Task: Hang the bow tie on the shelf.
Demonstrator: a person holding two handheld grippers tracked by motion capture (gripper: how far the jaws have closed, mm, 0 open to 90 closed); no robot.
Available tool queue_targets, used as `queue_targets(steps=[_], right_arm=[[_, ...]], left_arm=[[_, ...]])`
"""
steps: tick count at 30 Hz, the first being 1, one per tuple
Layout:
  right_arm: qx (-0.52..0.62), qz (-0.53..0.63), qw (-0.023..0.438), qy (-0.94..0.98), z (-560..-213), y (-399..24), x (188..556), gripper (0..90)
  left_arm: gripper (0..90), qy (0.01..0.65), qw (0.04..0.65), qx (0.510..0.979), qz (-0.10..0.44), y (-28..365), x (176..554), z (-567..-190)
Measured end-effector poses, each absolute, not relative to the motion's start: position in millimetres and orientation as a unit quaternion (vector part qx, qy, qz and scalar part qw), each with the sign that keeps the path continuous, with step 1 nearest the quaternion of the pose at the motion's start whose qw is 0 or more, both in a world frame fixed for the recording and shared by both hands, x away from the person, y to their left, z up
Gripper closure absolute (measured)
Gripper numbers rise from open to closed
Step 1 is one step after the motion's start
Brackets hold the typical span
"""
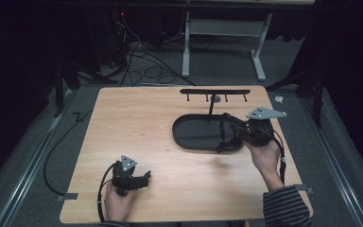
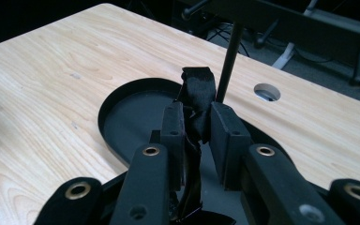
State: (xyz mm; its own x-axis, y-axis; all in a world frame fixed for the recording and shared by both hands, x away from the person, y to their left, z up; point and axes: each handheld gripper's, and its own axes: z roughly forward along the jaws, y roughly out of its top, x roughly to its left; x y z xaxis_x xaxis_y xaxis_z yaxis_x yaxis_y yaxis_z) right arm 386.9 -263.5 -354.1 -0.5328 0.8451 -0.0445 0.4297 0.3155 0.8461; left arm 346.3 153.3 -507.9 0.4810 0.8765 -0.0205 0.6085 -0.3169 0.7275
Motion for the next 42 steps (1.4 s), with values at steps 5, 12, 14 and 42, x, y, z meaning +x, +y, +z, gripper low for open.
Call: queue_targets(steps=[5, 12, 14, 42], right_arm=[[0.416, 0.413, 0.251, 0.77, -349.9, -264.5, 395.4, 77.8], [0.418, 0.409, 0.261, 0.768, -342.1, -267.5, 404.5, 77.9], [0.418, 0.408, 0.261, 0.768, -339.3, -267.7, 406.4, 77.8], [0.429, 0.386, 0.263, 0.773, -333.6, -264.4, 456.1, 77.7]], left_arm=[[15.3, 0.471, 0.346, 0.788, 0.194, 153.3, 346.3, -507.9], [15.3, 0.471, 0.346, 0.788, 0.194, 153.3, 346.3, -507.9], [15.3, 0.471, 0.346, 0.788, 0.194, 153.3, 346.3, -507.9], [15.3, 0.471, 0.346, 0.788, 0.194, 153.2, 346.5, -507.9]])
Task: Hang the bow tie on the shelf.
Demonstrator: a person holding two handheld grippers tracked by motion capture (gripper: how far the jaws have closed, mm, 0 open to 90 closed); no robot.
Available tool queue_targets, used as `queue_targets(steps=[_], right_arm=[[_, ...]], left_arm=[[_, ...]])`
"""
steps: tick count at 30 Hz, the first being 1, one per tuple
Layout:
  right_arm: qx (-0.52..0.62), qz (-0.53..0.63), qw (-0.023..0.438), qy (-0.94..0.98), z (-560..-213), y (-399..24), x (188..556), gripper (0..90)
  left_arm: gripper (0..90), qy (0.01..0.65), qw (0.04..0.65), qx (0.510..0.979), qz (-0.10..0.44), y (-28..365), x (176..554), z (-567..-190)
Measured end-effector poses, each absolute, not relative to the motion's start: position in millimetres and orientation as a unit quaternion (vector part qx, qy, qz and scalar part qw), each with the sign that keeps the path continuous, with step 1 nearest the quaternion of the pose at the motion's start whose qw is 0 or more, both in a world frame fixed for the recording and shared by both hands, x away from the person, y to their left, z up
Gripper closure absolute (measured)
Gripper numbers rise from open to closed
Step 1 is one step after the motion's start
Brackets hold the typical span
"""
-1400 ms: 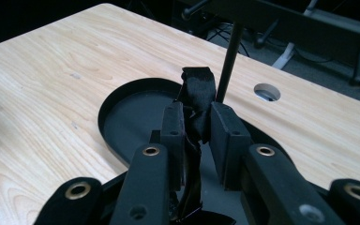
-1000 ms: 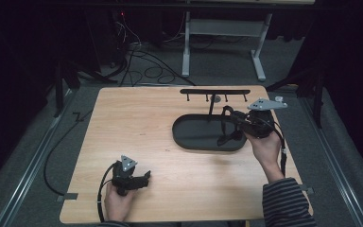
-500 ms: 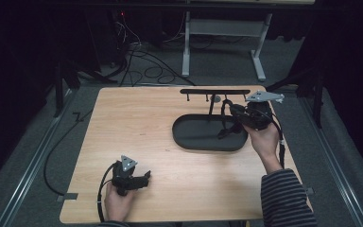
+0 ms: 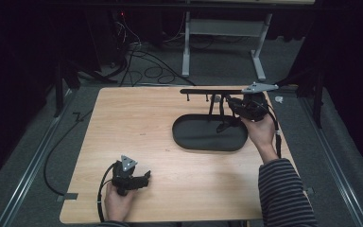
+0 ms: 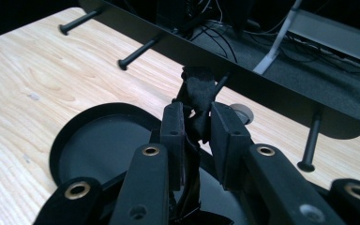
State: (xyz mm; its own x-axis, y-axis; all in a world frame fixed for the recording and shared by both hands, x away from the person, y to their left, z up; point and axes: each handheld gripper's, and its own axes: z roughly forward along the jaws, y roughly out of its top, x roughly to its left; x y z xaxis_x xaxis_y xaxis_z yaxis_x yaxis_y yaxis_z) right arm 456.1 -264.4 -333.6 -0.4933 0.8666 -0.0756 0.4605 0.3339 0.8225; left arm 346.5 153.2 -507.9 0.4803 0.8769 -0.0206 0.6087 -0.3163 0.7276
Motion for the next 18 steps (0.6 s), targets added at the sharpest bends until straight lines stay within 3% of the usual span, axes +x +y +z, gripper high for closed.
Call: queue_targets(steps=[18], right_arm=[[0.459, 0.37, 0.242, 0.771, -344.4, -273.7, 477.7, 76.9]], left_arm=[[15.3, 0.471, 0.346, 0.788, 0.194, 153.2, 346.4, -508.0]])
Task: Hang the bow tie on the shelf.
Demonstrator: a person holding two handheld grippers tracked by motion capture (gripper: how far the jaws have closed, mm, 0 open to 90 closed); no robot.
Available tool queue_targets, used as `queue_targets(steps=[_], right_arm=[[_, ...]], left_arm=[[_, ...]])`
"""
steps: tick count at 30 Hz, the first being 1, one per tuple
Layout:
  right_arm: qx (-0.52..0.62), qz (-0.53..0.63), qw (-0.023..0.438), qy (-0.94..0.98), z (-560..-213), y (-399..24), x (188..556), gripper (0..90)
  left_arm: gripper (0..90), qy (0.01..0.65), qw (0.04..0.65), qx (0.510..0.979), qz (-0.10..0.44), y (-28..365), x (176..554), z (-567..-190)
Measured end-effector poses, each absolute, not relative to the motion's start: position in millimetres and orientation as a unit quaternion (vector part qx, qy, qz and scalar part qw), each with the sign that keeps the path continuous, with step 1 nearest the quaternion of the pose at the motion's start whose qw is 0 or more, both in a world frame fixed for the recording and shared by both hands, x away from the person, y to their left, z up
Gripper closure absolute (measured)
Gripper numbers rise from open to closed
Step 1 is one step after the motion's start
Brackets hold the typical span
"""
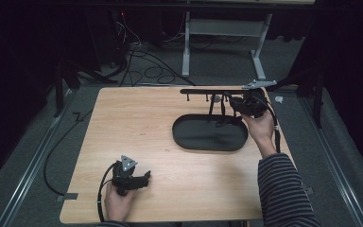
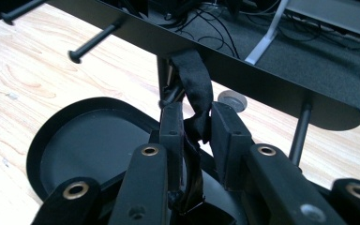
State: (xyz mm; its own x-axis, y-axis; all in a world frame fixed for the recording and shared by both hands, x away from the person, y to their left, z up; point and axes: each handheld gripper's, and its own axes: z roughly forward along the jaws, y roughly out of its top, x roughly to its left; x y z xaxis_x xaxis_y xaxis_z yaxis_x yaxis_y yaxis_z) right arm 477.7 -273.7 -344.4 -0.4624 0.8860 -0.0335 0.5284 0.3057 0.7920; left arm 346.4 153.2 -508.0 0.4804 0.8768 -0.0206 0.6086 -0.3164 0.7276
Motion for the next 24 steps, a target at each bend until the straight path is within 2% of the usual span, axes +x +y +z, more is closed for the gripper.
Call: queue_targets(steps=[24], right_arm=[[0.471, 0.374, 0.241, 0.762, -345.9, -274.8, 477.5, 65.1]], left_arm=[[15.3, 0.471, 0.345, 0.788, 0.195, 153.1, 346.3, -508.0]])
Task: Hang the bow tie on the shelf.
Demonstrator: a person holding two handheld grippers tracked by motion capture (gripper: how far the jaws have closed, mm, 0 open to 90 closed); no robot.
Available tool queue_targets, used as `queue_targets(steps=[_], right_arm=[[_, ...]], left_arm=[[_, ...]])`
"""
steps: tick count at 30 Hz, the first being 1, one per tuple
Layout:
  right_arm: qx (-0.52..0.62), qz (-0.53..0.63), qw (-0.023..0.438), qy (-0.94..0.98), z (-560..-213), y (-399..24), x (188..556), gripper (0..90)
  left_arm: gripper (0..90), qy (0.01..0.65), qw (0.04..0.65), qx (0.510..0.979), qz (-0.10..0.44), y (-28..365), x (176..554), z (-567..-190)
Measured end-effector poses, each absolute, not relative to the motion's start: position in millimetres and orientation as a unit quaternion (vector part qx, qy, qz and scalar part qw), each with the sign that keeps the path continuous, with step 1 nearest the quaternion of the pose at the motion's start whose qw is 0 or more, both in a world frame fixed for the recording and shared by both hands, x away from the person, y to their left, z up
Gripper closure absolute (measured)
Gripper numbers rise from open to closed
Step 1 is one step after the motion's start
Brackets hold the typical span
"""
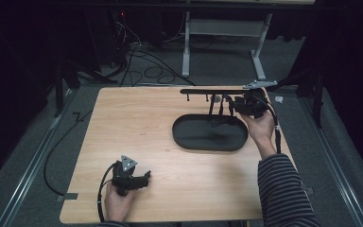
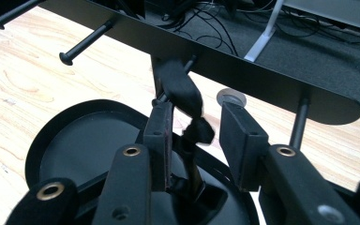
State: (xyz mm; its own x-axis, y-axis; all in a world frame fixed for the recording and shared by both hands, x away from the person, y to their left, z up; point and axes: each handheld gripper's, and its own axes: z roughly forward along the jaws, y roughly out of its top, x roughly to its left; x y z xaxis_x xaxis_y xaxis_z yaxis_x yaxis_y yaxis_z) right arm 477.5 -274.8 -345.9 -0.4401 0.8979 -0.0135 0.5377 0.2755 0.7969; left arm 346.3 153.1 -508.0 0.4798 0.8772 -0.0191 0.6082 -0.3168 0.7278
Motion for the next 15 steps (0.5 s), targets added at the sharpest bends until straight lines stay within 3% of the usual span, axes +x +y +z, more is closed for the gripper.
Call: queue_targets(steps=[15], right_arm=[[0.467, 0.396, 0.244, 0.752, -341.8, -281.7, 461.3, 64.5]], left_arm=[[15.3, 0.472, 0.346, 0.788, 0.194, 153.1, 346.4, -508.0]])
